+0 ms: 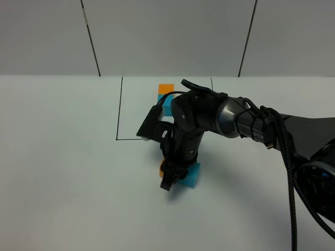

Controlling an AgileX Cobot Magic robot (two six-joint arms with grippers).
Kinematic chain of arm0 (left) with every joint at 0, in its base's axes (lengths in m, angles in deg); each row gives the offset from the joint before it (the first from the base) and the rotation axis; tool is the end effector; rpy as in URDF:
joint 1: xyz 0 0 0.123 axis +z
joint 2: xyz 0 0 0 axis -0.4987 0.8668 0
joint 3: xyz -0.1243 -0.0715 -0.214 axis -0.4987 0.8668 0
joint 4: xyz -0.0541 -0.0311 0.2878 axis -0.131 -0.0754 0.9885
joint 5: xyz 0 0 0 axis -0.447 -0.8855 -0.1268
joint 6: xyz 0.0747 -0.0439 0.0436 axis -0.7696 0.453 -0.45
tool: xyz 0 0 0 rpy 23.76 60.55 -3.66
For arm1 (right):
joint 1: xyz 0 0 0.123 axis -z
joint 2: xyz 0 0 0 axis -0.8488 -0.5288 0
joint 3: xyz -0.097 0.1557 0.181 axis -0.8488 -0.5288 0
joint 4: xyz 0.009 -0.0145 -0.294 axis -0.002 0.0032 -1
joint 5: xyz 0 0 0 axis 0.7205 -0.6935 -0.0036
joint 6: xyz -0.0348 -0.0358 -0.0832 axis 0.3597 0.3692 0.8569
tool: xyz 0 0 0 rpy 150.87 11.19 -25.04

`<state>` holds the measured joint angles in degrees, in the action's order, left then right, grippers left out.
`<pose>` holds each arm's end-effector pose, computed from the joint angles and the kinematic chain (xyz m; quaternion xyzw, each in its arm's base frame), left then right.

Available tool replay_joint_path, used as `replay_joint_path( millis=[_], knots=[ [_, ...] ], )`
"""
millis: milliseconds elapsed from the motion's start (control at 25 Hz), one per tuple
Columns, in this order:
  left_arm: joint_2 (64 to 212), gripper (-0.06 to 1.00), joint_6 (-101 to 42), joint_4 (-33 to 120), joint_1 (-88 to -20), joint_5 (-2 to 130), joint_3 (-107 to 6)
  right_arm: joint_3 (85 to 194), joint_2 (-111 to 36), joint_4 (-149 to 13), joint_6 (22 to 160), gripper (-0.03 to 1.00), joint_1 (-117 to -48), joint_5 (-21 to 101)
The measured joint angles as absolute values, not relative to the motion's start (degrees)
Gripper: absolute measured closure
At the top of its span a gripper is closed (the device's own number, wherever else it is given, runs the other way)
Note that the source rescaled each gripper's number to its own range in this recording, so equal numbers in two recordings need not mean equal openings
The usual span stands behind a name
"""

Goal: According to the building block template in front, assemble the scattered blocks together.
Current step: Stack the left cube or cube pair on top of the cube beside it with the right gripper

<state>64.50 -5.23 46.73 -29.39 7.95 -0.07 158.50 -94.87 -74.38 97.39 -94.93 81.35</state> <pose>0.0646 -0.0143 0.3000 0.0720 0.8396 -0.0409 0.5369 0.3900 0.2947 0.0806 -0.5350 0.8370 0.0183 0.1134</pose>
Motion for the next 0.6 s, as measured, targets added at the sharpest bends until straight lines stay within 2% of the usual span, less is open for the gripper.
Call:
replay_joint_path(
  millis=[280,600],
  knots=[
    [64.5,0.71,-5.2,46.7,-29.4,8.0,-0.1,163.8,-92.2,-75.4,58.9,0.97,-94.9,87.4],
    [64.5,0.71,-5.2,46.7,-29.4,8.0,-0.1,163.8,-92.3,-83.0,35.0,0.97,-94.9,88.8]
  ],
)
